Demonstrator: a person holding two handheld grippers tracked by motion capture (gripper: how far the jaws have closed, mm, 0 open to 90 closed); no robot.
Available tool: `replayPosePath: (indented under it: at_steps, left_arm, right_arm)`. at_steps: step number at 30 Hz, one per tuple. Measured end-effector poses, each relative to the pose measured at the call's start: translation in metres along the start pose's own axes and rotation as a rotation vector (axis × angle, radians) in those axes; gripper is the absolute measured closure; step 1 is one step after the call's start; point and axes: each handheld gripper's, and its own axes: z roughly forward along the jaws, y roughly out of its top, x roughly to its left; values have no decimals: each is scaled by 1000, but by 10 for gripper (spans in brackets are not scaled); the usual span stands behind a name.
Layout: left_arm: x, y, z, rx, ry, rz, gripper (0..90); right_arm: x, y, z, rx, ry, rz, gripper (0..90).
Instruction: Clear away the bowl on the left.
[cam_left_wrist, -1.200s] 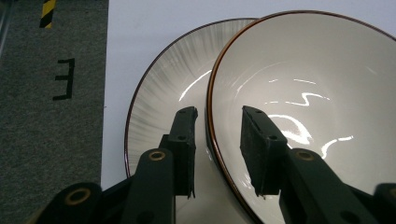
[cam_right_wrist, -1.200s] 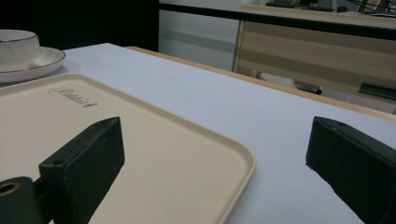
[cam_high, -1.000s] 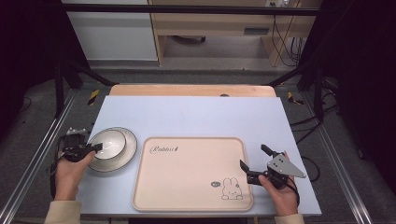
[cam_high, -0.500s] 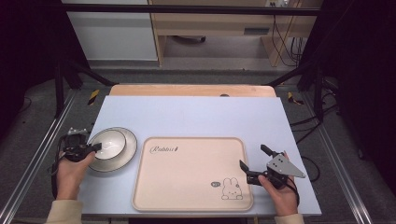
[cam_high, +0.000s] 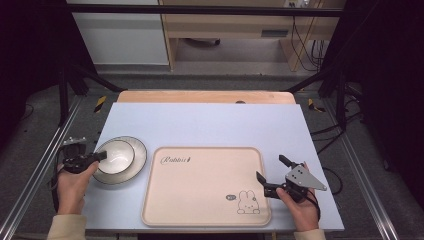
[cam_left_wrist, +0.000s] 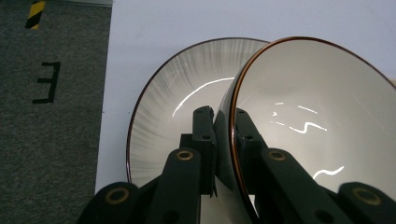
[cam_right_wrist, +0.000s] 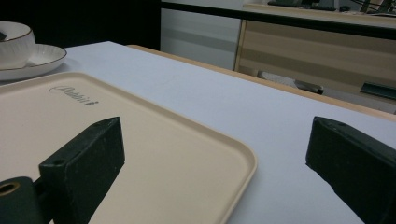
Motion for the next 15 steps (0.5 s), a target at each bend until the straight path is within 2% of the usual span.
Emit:
replayPosePath:
  at_steps: [5,8,9,15]
  left_arm:
    - [4,-1,-2,-7,-12,-23,819]
    - [5,0,-4,-19,-32,-43,819]
    - [5,0,-6,-29,-54,-57,819]
    - [-2,2,-8,-41,-92,-66,818]
  right_arm:
    - [0,0,0,-3,1,1,45]
    - [0,0,0,-7,2,2,44]
    - [0,0,0,-10,5,2,45]
    - [-1,0,0,-16,1,-6,48]
